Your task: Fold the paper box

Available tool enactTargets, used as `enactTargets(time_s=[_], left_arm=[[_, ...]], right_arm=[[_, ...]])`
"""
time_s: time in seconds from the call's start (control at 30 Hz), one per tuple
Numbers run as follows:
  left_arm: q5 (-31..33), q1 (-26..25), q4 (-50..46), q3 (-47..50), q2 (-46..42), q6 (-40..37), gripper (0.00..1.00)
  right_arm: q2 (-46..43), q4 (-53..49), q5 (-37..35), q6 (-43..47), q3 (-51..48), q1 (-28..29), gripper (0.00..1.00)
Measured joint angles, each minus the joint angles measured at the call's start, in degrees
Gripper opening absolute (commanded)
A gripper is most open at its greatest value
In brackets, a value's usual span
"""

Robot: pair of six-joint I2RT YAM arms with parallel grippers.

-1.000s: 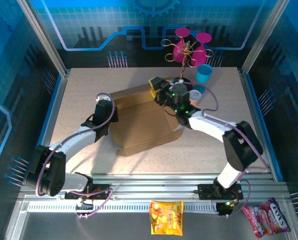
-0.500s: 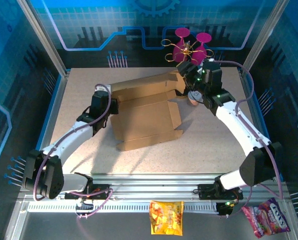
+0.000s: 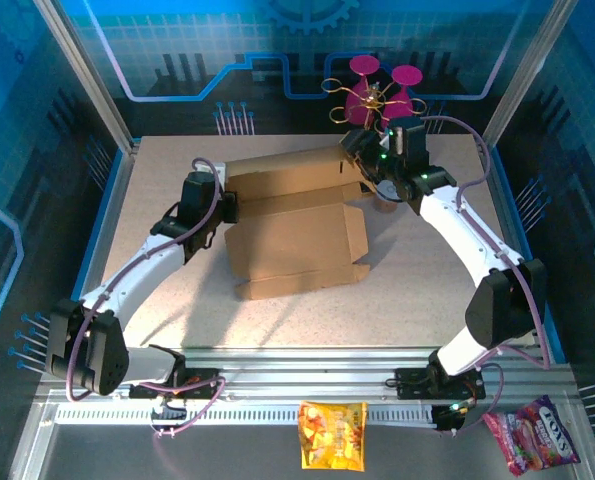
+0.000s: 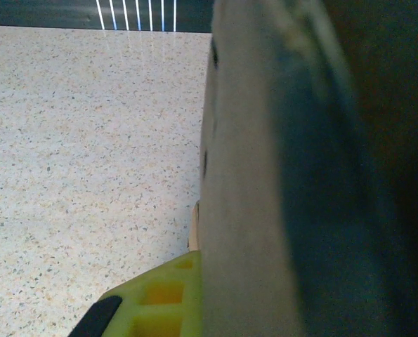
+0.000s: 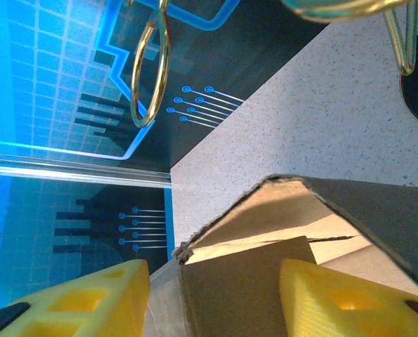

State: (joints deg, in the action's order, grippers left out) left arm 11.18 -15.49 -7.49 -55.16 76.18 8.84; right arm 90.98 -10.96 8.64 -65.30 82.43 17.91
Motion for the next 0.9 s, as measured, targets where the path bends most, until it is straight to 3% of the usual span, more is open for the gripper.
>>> enactTargets(time_s=[0.17,0.27,0.47,0.6,0.77,0.9], left_arm=[[-0.79,0.00,-1.05,-0.96,0.70,0.00,0.00],[-1.18,0.00,-1.84,-1.73,1.40,0.00,0.00],[-1.88,0.00,-2.80,-2.91,2.01,0.09,0.00],[-1.84,0.00,-3.89,-3.93,2.12,0.24,0.00],[-1.38,0.00,-4.79,-4.74,2.12,0.44,0.00],[-1.36,-0.04,-5.18,-5.03,2.10,0.46,0.00]], right_arm=[[0.00,0.02,0.98,-0.37,0.00,0.55,0.54],[-0.04,0.00,1.27,-0.81,0.00,1.18,0.47],[-0.94,0.04,1.33,-2.51,-0.09,1.68,0.12],[-1.55,0.94,1.20,-4.94,-0.28,1.90,0.00],[-2.34,1.60,0.81,-7.06,-0.83,2.08,0.00],[-3.21,1.97,0.72,-8.00,-1.51,2.05,0.38]])
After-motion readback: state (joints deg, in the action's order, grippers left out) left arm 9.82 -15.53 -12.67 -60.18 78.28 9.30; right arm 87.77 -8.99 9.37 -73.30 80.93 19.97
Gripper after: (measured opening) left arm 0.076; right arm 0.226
